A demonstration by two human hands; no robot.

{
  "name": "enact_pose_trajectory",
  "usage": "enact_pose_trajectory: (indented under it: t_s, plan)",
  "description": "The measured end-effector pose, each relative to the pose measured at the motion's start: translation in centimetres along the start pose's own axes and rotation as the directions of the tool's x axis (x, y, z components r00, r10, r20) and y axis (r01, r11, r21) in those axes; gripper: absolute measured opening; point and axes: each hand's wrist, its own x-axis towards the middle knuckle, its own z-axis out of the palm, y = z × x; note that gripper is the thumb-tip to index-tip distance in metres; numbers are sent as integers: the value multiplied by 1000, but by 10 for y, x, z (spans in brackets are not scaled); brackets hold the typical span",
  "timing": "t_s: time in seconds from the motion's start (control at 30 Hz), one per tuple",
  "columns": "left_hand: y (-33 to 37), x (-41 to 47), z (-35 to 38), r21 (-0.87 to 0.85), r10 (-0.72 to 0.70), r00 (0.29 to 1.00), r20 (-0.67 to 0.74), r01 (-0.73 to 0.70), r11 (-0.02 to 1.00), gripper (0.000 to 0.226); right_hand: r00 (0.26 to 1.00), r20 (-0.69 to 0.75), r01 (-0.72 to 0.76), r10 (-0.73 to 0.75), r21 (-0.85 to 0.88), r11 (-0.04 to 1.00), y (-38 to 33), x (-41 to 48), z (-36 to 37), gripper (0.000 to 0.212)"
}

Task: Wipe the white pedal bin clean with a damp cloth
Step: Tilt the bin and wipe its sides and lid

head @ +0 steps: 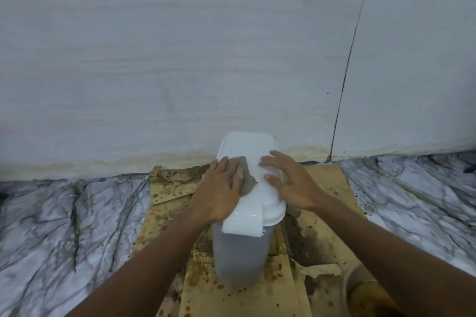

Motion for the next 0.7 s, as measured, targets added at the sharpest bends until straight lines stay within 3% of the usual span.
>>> enact_pose_trajectory:
  t_s: [0.13,0.27,0.47,0.57,0.7]
  plan:
    - [15,-7,4,53,-13,999,-37,14,998,59,981,195,36,-8,-139,990,3,42,-7,50]
    - [31,-15,12,193,18,996,-83,-1,981,60,953,298,119,-45,-232,965,8,67,7,50]
    - [50,-31,30,379,124,991,-43,-98,920,87,961,269,111,-54,-201,973,19,75,15,47]
    - [38,-31,32,467,192,981,-38,-152,871,84,959,277,110,-50,-206,972,15,74,17,48]
    - [20,-38,32,452,229,970,-75,-172,875,79,961,274,120,-46,-257,959,6,67,23,49]
